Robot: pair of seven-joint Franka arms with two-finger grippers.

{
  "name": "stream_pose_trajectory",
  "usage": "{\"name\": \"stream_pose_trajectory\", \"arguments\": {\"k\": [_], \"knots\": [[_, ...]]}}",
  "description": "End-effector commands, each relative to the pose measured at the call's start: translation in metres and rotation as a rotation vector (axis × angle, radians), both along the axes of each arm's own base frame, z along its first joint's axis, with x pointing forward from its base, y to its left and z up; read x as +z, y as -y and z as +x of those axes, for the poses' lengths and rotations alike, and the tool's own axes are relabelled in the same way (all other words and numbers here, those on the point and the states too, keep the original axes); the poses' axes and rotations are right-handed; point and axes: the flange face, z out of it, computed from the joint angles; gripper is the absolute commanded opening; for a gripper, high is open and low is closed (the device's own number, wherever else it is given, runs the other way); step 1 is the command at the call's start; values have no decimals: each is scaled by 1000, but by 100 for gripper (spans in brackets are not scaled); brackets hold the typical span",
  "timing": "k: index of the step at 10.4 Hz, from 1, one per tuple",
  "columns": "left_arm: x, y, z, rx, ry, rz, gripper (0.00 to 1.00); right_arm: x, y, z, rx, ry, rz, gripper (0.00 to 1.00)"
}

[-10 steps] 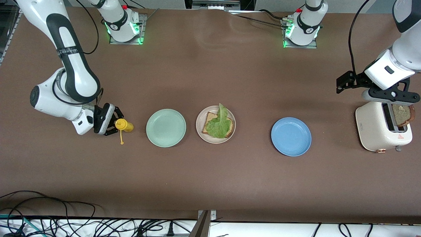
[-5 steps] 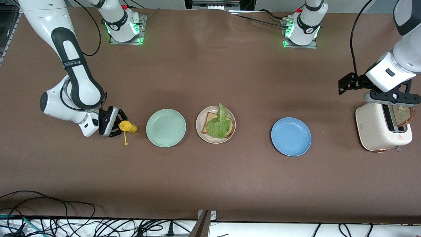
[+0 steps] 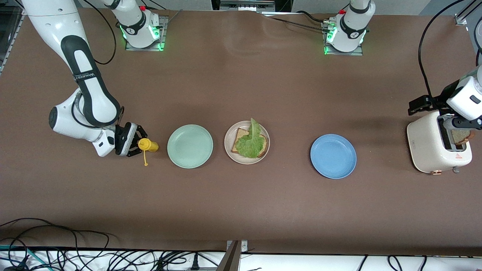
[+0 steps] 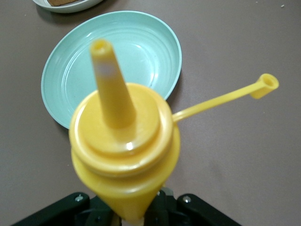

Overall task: Make sandwich on beige plate with both arms
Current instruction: 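Lower the mustard bottle upright beside the green plate while the left gripper grasps toast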

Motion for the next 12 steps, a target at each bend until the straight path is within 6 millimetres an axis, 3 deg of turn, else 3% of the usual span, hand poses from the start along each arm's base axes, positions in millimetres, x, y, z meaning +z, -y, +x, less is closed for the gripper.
{"name": "stream_pose_trajectory", "arguments": {"k": [1, 3, 5, 6, 8, 9, 10, 11, 12], "knots": [[-10, -37, 3, 33, -30, 39, 100, 0, 4, 2, -5, 18, 25, 8], [-36, -96, 3, 91, -72, 62, 100, -2, 4, 2, -7, 12, 25, 10], [-44, -135, 5, 63, -83, 48, 100, -3, 3, 1, -1, 8, 29, 10], [-61, -171, 0, 45, -105, 22, 100, -1, 3, 2, -3, 10, 29, 15], [-77, -218, 5, -27, -73, 14, 100, 2, 4, 5, -13, 10, 30, 64], [-93, -237, 1, -17, -93, 1, 100, 1, 6, 4, -17, 7, 32, 71], [-102, -243, 3, -44, -90, 2, 100, 2, 8, 5, -18, 11, 31, 88], [-120, -257, 1, -49, -98, -9, 100, 6, 7, 6, -19, 16, 33, 89], [-133, -269, -2, -41, -108, -14, 100, 10, 10, 9, -24, 24, 31, 100]]}}
